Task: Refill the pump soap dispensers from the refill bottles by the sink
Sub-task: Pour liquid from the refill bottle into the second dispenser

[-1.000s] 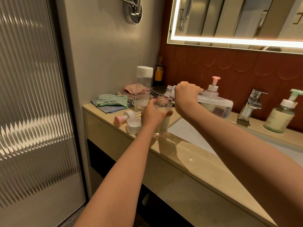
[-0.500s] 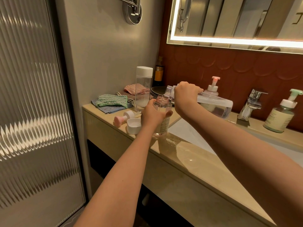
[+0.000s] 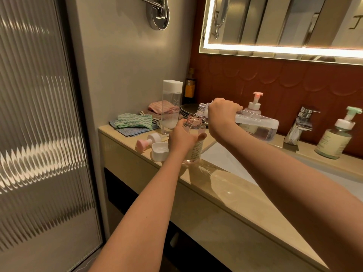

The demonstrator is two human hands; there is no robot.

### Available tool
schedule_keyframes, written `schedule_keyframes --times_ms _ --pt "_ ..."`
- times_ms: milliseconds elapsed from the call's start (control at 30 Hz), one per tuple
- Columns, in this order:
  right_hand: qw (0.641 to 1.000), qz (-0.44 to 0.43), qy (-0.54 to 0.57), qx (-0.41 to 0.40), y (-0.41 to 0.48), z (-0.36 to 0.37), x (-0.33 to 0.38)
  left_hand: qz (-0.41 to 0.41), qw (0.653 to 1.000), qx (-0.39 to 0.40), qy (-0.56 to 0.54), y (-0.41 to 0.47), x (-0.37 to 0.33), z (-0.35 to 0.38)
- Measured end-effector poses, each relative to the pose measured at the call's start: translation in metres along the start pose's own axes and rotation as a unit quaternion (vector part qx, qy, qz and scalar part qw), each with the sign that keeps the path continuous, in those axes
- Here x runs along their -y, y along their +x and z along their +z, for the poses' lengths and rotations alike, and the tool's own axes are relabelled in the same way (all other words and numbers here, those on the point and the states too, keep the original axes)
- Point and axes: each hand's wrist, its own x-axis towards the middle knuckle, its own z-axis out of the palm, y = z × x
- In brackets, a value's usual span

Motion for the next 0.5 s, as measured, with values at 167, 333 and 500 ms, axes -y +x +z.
schedule_keyframes --times_ms 167,333,500 --pt "1.0 -0.002 -0.016 0.0 -0.0014 -0.0015 -0.0001 0.001 1.0 0.001 -0.001 -0.0002 -0.0003 -0.0007" --pt "1.0 -0.006 -0.017 0.003 -0.0021 -0.0021 -0.0004 0.001 1.0 0.002 0.0 -0.0011 -0.0005 -0.0005" --pt "1.0 0.001 -0.016 0.0 0.0005 0.0004 0.001 0.002 1.0 0.002 0.001 -0.0013 -0.0008 -0.0008"
